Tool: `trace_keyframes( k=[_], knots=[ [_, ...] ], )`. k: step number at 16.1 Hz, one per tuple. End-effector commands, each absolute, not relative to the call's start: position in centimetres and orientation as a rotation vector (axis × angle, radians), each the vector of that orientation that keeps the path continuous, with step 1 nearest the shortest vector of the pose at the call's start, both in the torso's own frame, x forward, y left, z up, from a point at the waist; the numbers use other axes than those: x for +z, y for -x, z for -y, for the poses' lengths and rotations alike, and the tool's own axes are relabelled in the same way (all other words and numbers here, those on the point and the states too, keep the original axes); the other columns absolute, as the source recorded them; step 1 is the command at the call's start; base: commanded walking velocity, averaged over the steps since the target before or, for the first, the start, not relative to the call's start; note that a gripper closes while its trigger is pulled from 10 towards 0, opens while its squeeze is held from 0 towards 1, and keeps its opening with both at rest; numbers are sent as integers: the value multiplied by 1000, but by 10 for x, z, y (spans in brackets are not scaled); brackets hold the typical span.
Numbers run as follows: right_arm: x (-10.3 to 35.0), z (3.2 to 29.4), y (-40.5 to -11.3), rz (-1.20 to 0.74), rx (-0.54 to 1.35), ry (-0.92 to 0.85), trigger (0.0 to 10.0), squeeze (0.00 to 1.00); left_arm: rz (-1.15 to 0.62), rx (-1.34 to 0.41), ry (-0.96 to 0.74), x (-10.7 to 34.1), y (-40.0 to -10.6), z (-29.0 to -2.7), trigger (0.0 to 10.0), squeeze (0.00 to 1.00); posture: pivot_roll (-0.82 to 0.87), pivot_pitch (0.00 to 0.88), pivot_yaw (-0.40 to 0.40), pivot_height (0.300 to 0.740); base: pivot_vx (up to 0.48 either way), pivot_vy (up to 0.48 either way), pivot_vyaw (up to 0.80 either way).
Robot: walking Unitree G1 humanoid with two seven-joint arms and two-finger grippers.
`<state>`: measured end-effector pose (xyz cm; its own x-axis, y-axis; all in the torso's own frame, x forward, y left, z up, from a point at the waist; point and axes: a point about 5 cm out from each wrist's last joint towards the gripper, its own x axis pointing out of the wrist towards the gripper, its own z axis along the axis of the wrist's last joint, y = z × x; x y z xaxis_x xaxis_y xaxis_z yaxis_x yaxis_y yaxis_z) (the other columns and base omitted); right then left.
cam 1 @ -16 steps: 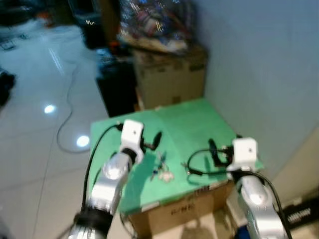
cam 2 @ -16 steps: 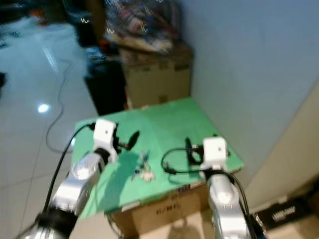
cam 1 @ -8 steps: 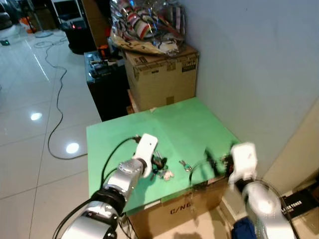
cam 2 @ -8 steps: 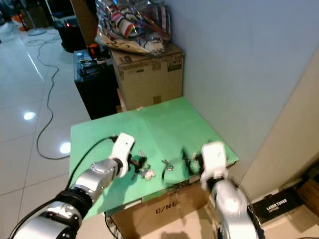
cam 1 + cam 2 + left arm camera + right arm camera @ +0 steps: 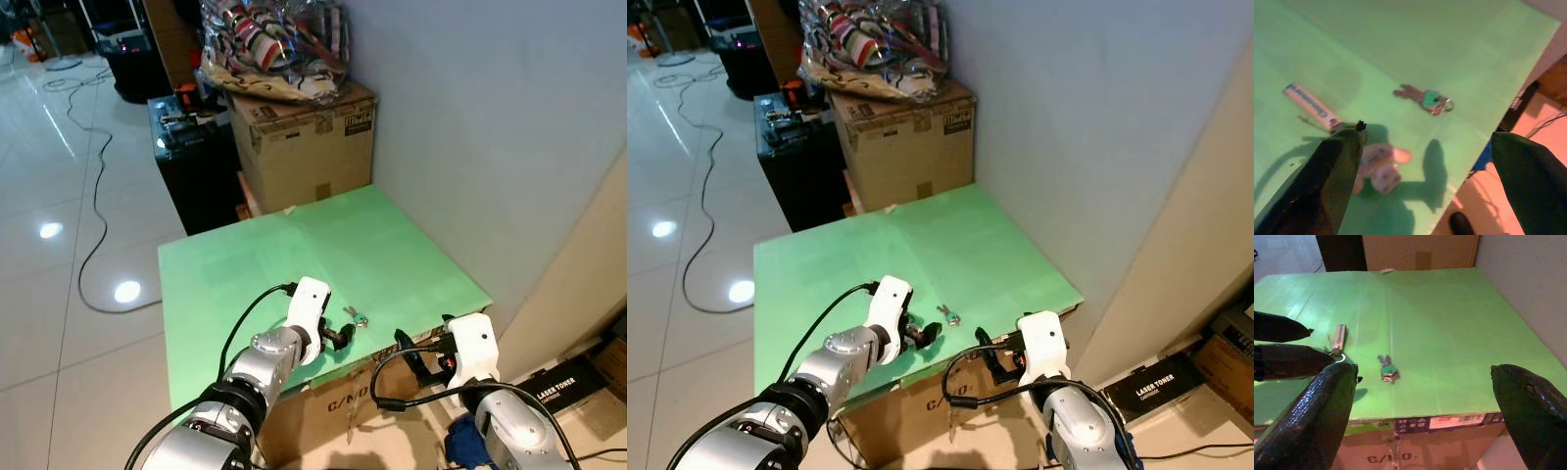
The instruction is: Hang keys on a hook
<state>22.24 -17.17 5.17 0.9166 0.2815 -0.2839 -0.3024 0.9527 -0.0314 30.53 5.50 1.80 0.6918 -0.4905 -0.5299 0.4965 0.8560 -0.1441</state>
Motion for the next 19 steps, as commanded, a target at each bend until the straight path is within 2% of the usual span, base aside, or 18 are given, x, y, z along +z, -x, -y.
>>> trace_keyframes(
  k=[1, 8, 19],
  knots=[
    [55, 166, -221, -274, 323, 62, 10000, 0, -588, -528, -41, 14, -303, -58, 10000, 0, -132, 86, 101, 736, 0, 0, 0],
    [60, 170, -207, -296, 340, 85, 10000, 0, -533, -522, -11, 29, -311, -31, 10000, 0, -173, 157, 75, 736, 0, 0, 0],
    [64, 170, -193, -329, 363, 96, 10000, 0, -525, -460, -80, 33, -316, -27, 10000, 0, -195, 194, 62, 736, 0, 0, 0]
  ],
)
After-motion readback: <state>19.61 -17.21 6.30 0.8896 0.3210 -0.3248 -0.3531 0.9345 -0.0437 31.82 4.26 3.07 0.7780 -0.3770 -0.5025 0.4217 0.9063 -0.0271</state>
